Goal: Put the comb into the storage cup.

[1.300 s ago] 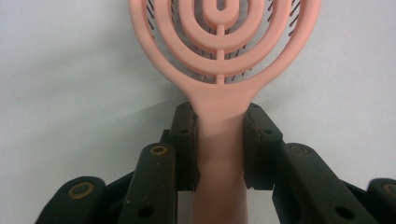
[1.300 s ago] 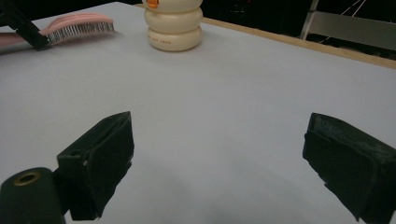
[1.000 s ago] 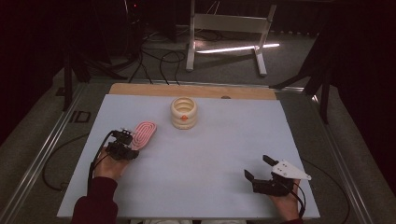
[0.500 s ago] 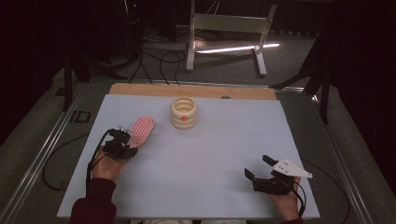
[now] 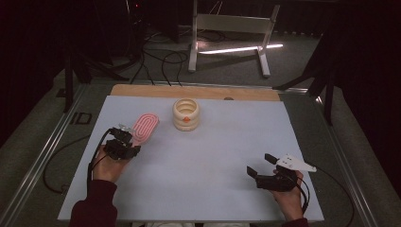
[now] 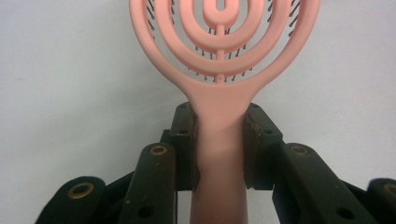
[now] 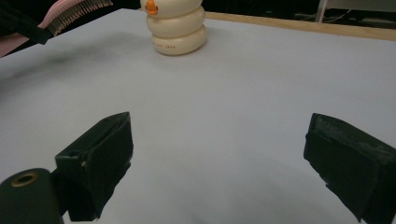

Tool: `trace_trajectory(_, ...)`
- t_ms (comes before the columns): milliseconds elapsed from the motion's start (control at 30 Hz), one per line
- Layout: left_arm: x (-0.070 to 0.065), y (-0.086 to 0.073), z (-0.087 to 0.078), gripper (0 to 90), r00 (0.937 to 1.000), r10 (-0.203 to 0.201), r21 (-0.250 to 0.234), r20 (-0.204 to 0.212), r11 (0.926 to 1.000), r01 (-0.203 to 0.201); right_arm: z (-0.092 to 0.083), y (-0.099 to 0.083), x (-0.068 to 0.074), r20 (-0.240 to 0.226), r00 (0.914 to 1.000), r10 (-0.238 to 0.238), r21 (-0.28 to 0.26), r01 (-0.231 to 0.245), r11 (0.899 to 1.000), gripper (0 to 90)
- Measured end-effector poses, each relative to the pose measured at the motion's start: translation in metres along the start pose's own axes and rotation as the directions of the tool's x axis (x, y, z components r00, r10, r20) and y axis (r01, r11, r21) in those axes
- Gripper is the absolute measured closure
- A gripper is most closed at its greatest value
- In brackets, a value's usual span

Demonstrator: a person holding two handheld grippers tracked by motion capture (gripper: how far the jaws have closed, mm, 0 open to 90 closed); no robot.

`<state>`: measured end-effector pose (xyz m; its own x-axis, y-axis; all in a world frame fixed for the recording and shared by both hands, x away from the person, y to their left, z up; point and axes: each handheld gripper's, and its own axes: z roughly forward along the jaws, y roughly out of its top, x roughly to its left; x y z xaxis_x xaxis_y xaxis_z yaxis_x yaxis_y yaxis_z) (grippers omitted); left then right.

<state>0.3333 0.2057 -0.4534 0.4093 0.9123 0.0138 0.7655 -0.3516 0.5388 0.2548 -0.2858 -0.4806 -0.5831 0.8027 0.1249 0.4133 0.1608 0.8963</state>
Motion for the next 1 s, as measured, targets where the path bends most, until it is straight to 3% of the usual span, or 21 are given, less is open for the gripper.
trace_trajectory(533, -0.011, 0.012, -0.016, 69.9, 0.9989, 0.046, -0.071, 0.013, 0.9965, -0.045, 0.015, 0.029, 0.007, -0.030, 0.9990, -0.033, 0.042, 0.035, 0.999, 8.2)
trace_trajectory(1000, -0.022, 0.022, -0.023, 69.9, 0.9965, 0.081, -0.104, 0.021, 0.9915, -0.078, 0.031, 0.057, 0.017, -0.068, 0.9958, -0.061, 0.090, 0.067, 0.994, 8.2)
